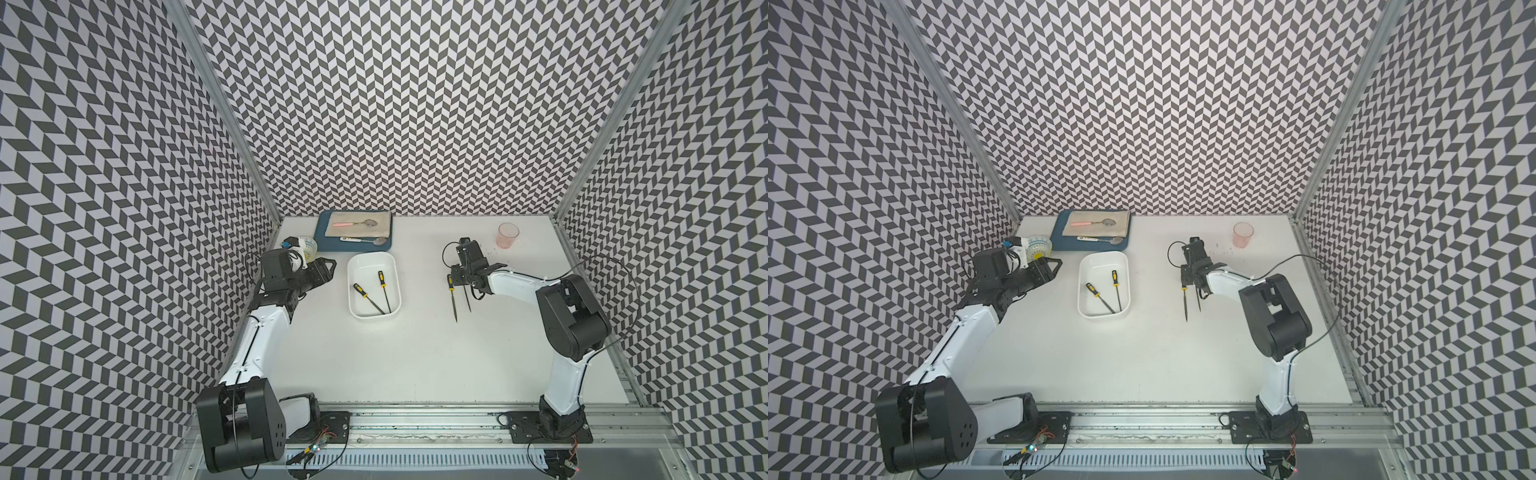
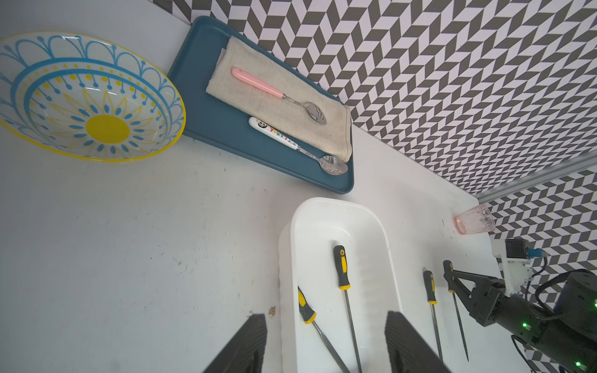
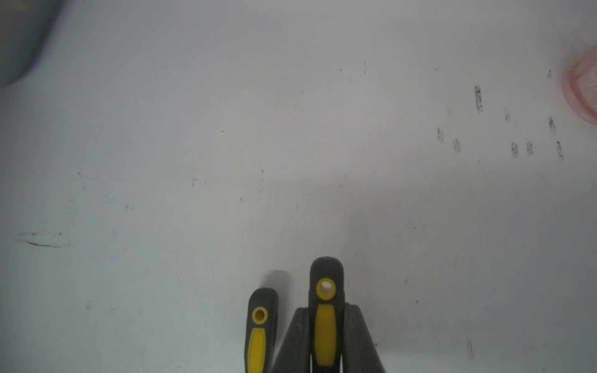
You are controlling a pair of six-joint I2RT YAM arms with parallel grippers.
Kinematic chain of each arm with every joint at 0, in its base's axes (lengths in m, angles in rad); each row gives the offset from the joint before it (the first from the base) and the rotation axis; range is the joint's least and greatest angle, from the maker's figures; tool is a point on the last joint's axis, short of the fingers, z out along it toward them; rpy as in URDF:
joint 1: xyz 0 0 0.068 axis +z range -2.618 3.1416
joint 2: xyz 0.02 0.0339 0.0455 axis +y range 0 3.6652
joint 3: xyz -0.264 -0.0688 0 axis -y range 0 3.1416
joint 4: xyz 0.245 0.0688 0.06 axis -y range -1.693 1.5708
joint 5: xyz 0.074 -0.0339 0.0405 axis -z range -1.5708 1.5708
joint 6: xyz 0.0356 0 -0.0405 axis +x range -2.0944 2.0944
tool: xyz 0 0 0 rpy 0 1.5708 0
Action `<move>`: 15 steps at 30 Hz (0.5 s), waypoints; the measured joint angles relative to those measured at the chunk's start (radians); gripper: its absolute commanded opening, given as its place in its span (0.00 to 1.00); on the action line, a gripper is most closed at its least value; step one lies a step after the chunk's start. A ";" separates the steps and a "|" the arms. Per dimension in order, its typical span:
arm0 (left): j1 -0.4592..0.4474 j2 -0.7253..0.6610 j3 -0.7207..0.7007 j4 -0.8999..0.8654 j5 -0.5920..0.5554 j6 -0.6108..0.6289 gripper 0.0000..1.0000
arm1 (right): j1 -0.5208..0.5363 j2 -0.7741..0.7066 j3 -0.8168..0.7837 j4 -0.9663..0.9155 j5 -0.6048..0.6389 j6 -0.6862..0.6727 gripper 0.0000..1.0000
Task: Take the file tool out of the storage box
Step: Place the file tool at the center of the board.
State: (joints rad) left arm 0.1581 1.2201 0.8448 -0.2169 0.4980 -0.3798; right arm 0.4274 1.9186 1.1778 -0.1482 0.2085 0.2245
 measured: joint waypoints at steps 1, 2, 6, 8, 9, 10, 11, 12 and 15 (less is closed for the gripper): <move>0.000 0.000 0.000 0.000 0.002 0.000 0.63 | 0.000 0.001 -0.003 0.003 0.000 0.000 0.00; 0.000 0.000 0.000 0.000 0.003 0.000 0.63 | -0.001 0.002 -0.008 0.008 0.000 0.000 0.00; 0.000 0.003 0.000 0.000 0.006 0.000 0.63 | -0.001 0.003 -0.026 0.026 0.000 0.000 0.00; 0.000 0.004 0.000 0.000 0.007 0.000 0.63 | -0.001 0.006 -0.038 0.031 0.000 0.000 0.00; 0.000 0.004 0.000 0.000 0.008 0.000 0.63 | -0.001 0.007 -0.043 0.033 0.000 0.000 0.00; 0.000 0.004 0.000 0.000 0.009 0.000 0.63 | -0.001 0.009 -0.049 0.037 0.000 0.000 0.00; 0.000 0.004 0.000 0.000 0.009 0.000 0.63 | -0.001 0.011 -0.053 0.038 0.000 0.000 0.00; 0.000 0.004 0.000 0.000 0.010 0.000 0.63 | -0.001 0.013 -0.056 0.041 0.000 0.000 0.00; 0.000 0.004 0.000 0.000 0.011 0.000 0.63 | -0.001 0.018 -0.059 0.045 -0.001 0.000 0.00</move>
State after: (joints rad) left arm 0.1581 1.2243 0.8448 -0.2169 0.5087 -0.3801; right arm 0.4267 1.9369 1.1187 -0.1028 0.2077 0.2245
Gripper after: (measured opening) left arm 0.635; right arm 0.156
